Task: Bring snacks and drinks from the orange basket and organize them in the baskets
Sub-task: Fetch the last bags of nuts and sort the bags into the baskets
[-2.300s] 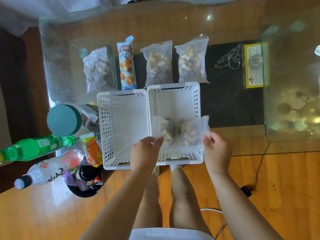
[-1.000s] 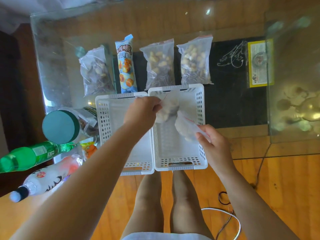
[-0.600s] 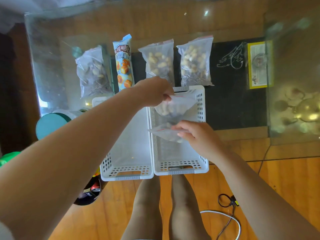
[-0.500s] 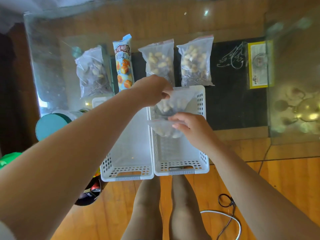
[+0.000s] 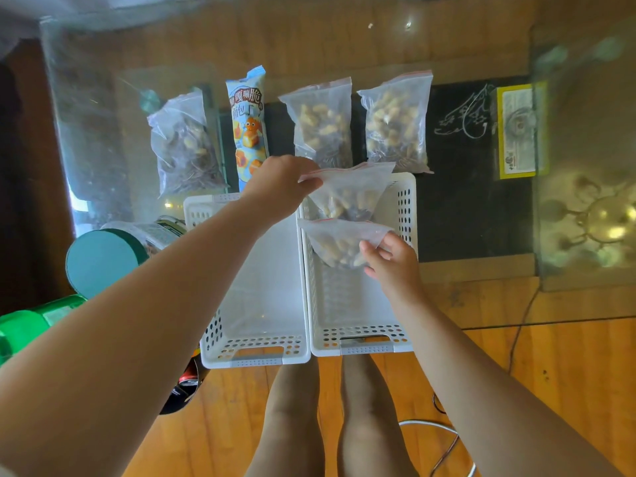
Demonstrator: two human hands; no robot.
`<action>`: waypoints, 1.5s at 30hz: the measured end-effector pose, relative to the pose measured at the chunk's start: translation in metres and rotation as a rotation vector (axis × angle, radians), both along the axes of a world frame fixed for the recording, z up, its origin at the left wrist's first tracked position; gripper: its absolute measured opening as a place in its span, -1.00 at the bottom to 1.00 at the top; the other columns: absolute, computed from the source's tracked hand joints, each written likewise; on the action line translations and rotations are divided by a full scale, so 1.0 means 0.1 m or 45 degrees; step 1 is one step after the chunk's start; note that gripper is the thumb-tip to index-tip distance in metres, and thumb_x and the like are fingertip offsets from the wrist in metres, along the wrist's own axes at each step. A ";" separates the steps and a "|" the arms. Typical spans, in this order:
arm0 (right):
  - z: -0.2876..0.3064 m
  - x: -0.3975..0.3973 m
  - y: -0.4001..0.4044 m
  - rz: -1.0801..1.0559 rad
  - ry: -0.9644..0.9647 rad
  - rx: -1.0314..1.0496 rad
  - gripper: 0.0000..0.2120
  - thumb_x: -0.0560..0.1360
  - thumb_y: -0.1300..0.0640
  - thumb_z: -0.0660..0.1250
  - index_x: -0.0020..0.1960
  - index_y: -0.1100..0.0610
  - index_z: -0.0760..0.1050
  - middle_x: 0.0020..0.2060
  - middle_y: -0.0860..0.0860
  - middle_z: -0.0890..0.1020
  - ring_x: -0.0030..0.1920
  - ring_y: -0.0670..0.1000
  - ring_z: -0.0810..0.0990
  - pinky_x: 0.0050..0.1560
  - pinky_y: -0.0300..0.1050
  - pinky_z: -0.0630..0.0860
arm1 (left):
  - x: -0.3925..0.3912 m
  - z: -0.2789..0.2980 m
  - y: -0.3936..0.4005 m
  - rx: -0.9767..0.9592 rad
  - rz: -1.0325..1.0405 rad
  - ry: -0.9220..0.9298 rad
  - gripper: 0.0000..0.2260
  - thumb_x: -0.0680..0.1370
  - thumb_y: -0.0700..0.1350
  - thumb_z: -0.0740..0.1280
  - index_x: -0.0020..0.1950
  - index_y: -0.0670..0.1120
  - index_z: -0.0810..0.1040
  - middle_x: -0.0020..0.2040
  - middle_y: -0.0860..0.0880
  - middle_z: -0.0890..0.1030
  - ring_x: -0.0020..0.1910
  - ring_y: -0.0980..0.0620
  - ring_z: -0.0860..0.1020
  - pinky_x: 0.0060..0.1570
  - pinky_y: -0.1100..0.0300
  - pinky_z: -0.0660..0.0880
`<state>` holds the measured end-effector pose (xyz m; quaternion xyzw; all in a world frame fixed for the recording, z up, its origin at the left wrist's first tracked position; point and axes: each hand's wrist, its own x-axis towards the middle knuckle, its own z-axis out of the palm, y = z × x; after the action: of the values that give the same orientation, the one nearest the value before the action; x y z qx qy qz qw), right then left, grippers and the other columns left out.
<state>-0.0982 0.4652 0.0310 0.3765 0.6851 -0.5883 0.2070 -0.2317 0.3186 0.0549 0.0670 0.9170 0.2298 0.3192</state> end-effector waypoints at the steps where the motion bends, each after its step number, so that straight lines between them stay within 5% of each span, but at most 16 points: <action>1: -0.01 -0.03 -0.02 -0.002 0.013 0.024 -0.91 0.50 0.22 0.31 -0.17 0.08 0.48 -0.07 0.27 0.62 0.05 0.26 0.58 0.12 0.30 0.48 | 0.00 0.00 -0.01 0.011 0.012 0.010 -0.76 0.57 -0.07 0.24 0.17 -0.08 0.59 0.06 -0.14 0.64 -0.03 -0.08 0.53 -0.10 0.16 0.41; 5: -0.04 -0.10 -0.03 0.028 0.027 0.048 -0.93 0.51 0.21 0.30 -0.13 0.06 0.51 -0.19 0.17 0.62 0.01 0.23 0.60 0.10 0.24 0.51 | 0.01 -0.02 -0.03 0.048 0.058 0.031 -0.75 0.58 -0.06 0.24 0.16 -0.11 0.60 0.07 -0.11 0.64 -0.06 -0.01 0.50 -0.13 0.23 0.31; 8: -0.05 -0.09 -0.04 -0.030 -0.002 -0.015 -0.84 0.50 0.23 0.31 0.08 0.21 0.47 0.02 0.17 0.61 0.13 0.15 0.57 0.21 0.19 0.47 | 0.00 -0.04 -0.05 0.064 0.069 0.019 -0.75 0.58 -0.05 0.24 0.16 -0.10 0.60 0.06 -0.11 0.65 -0.11 0.06 0.44 -0.13 0.25 0.30; 13: 0.08 0.06 -0.07 -0.040 0.135 0.129 -0.64 0.43 0.18 0.41 0.14 0.10 0.34 0.11 -0.01 0.47 0.14 -0.06 0.47 0.01 -0.34 0.42 | -0.02 -0.05 -0.08 0.088 0.083 -0.025 -0.75 0.57 -0.03 0.25 0.12 -0.10 0.62 0.01 -0.10 0.65 -0.09 0.02 0.48 -0.12 0.24 0.32; 17: 0.17 0.23 -0.09 -0.022 0.179 0.324 -0.76 0.40 0.16 0.44 -0.05 0.12 0.40 -0.11 0.02 0.51 -0.11 -0.06 0.49 -0.11 -0.16 0.46 | -0.08 -0.06 -0.07 0.083 0.122 -0.072 -0.74 0.56 -0.01 0.26 0.15 -0.08 0.61 0.06 -0.08 0.65 -0.07 0.04 0.49 -0.10 0.23 0.35; 20: 0.21 0.23 -0.13 0.119 0.151 0.020 -0.92 0.42 0.14 0.43 -0.18 0.04 0.52 -0.25 -0.07 0.62 -0.20 -0.12 0.57 -0.14 -0.22 0.49 | -0.11 -0.07 -0.07 0.087 0.158 -0.095 -0.74 0.55 0.00 0.28 0.16 -0.07 0.61 0.09 -0.08 0.65 0.05 -0.05 0.56 -0.02 0.18 0.44; 24: 0.11 -0.01 -0.17 0.165 0.088 -0.149 -0.87 0.44 0.18 0.39 -0.03 0.04 0.57 -0.07 0.00 0.67 -0.04 -0.03 0.62 -0.01 -0.20 0.54 | -0.14 -0.08 -0.08 0.132 0.190 -0.155 -0.76 0.54 0.01 0.29 0.11 -0.06 0.62 0.02 -0.12 0.66 0.02 -0.11 0.59 0.06 0.04 0.51; 28: 0.12 -0.31 0.01 0.085 -0.056 -0.409 -0.94 0.48 0.20 0.34 -0.11 0.11 0.59 -0.26 0.02 0.68 -0.28 -0.04 0.61 -0.23 -0.23 0.51 | -0.18 -0.09 -0.13 0.237 0.206 -0.198 -0.71 0.58 0.09 0.18 0.11 -0.02 0.59 -0.11 -0.01 0.63 -0.10 -0.05 0.57 -0.04 0.10 0.50; 34: 0.28 -0.90 0.51 -0.030 0.321 -0.189 -0.84 0.49 0.24 0.30 -0.20 0.07 0.59 -0.41 -0.05 0.66 -0.43 -0.12 0.55 -0.37 -0.28 0.48 | -0.55 -0.19 -0.13 0.321 0.304 -0.036 -0.75 0.60 0.02 0.16 0.15 -0.01 0.55 0.03 -0.04 0.64 -0.13 0.01 0.59 -0.05 0.14 0.53; 36: 0.22 -1.23 0.65 -0.050 0.404 -0.020 -0.86 0.49 0.22 0.29 -0.17 0.03 0.56 -0.36 -0.09 0.65 -0.36 -0.15 0.56 -0.31 -0.28 0.49 | -0.71 -0.28 -0.07 0.287 0.282 0.047 -0.76 0.59 -0.04 0.18 0.20 0.00 0.53 0.09 0.00 0.60 -0.07 0.07 0.56 -0.02 0.22 0.46; 39: -0.05 -1.71 0.76 0.103 0.434 0.299 -0.85 0.48 0.24 0.27 0.00 0.06 0.53 -0.01 0.00 0.63 -0.01 -0.10 0.56 0.01 -0.19 0.48 | -0.95 -0.47 0.06 0.189 0.159 0.152 -0.70 0.58 -0.06 0.19 0.31 -0.02 0.45 0.23 -0.10 0.53 0.20 -0.05 0.49 0.12 0.23 0.33; 42: -0.32 -2.02 0.80 0.425 0.379 0.577 -0.64 0.52 0.23 0.21 0.30 0.05 0.40 0.33 0.00 0.43 0.34 -0.04 0.36 0.22 -0.24 0.27 | -1.15 -0.62 0.16 0.091 0.042 0.235 -0.65 0.58 -0.08 0.17 0.38 -0.02 0.37 0.33 -0.11 0.45 0.30 -0.10 0.40 0.13 0.19 0.29; 45: -0.52 -2.18 0.87 0.830 0.208 0.735 -0.53 0.59 0.13 0.11 0.48 -0.05 0.16 0.52 0.02 0.10 0.52 0.03 0.01 0.46 0.00 0.00 | -1.24 -0.74 0.23 0.006 -0.073 0.141 -0.59 0.60 -0.09 0.12 0.46 -0.03 0.24 0.45 -0.09 0.33 0.39 -0.12 0.32 0.29 0.04 0.27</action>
<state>-0.3159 0.5520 -0.0211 0.1352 0.9183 -0.3048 0.2134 -0.3562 0.3420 -0.0192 0.1064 0.9304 0.2186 0.2743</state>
